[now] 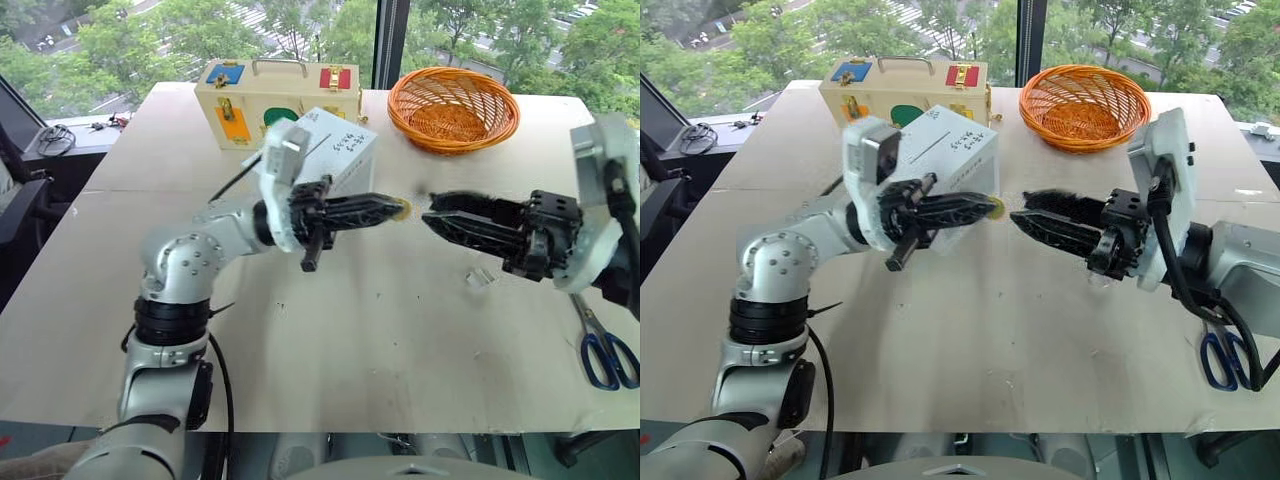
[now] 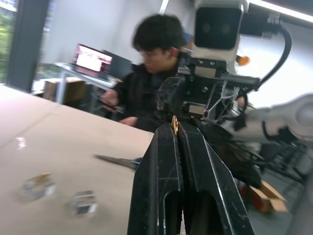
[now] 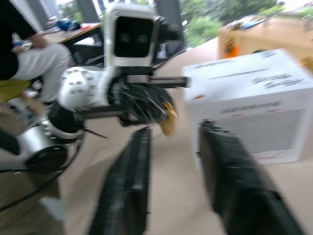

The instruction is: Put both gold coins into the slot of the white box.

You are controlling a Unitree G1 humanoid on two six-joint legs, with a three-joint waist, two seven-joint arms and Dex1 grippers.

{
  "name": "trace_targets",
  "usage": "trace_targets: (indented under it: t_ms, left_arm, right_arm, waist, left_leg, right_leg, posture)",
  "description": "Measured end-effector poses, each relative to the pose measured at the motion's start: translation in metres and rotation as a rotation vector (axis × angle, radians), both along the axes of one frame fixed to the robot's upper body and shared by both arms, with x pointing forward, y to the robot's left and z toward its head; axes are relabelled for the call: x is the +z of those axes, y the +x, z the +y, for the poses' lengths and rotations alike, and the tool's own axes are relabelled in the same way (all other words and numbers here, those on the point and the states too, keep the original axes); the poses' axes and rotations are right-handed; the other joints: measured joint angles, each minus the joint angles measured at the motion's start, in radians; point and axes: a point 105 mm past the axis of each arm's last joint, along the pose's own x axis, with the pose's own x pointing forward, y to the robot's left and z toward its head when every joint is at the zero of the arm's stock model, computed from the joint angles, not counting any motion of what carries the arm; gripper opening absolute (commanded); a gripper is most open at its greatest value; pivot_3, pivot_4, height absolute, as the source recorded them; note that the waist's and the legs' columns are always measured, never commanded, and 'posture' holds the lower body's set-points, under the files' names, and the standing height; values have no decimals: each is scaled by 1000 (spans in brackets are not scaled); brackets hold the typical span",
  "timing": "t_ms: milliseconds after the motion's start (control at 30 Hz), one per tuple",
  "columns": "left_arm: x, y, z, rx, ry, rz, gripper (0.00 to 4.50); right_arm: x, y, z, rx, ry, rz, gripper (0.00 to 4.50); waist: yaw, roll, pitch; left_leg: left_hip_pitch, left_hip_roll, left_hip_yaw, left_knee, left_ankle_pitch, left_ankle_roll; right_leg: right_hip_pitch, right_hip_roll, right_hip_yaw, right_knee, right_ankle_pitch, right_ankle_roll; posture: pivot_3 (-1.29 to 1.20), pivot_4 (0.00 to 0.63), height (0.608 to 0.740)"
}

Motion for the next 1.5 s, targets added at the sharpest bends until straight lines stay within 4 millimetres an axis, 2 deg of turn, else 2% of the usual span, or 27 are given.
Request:
trace_targets:
  t_ms: [100,233,400,433,533,667,1000,1200,1500]
  left_arm:
    - [12,9,15,81,15,-8,0]
    - [35,31,35,279,37,-64,0]
    - [66,78,63,678,203,-107,0]
    - [70,83,68,712,222,-100,0]
    - [64,97,70,732,334,-13,0]
    - [44,114,74,744,395,124,0]
    - [19,127,64,721,543,207,0]
    - [20,127,64,739,577,216,0]
    - [20,122,58,820,687,106,0]
  right_arm:
    - [-1,2,-5,-26,-69,-64,4307]
    - [-4,4,-6,-35,-152,-158,4307]
    - [-3,6,-8,-67,-234,-286,4307]
    - [-2,7,-9,-78,-238,-298,4307]
    - [-1,10,-10,-102,-234,-329,4307]
    - [-7,12,-11,-130,-234,-334,4307]
    - [-18,3,-5,-137,-225,-341,4307]
    - [-22,1,-5,-157,-222,-336,4307]
    - [-21,2,-6,-170,-222,-339,4307]
  waist:
    - [0,0,0]
    - [2,0,0]
    - [2,-4,3]
    - [1,-4,3]
    - [2,-5,3]
    - [1,-7,5]
    - [1,-8,6]
    - [1,-8,6]
    - [-1,-8,6]
  left_leg:
    - [0,0,0,0,0,0]
    - [0,-1,0,0,0,0]
    - [0,-1,0,0,0,0]
    - [0,-1,1,0,0,0]
    - [0,-1,1,0,0,0]
    - [-1,-1,0,-1,0,0]
    - [-11,-1,-1,1,0,0]
    - [-11,-1,-1,2,0,0]
    - [-9,-1,-1,3,0,0]
  right_leg:
    - [0,0,0,0,0,0]
    - [0,0,0,0,0,0]
    - [0,0,0,0,0,0]
    - [0,0,0,-1,0,0]
    - [0,0,0,-1,0,1]
    - [-1,0,-1,-1,0,1]
    - [-10,0,-2,1,2,5]
    - [-10,0,-2,1,2,5]
    - [-10,0,-1,5,2,5]
  posture:
    - [0,150,740]
    - [0,150,740]
    - [0,150,740]
    - [0,150,740]
    - [0,150,740]
    - [0,150,740]
    - [0,150,740]
    - [0,150,740]
    - [0,150,740]
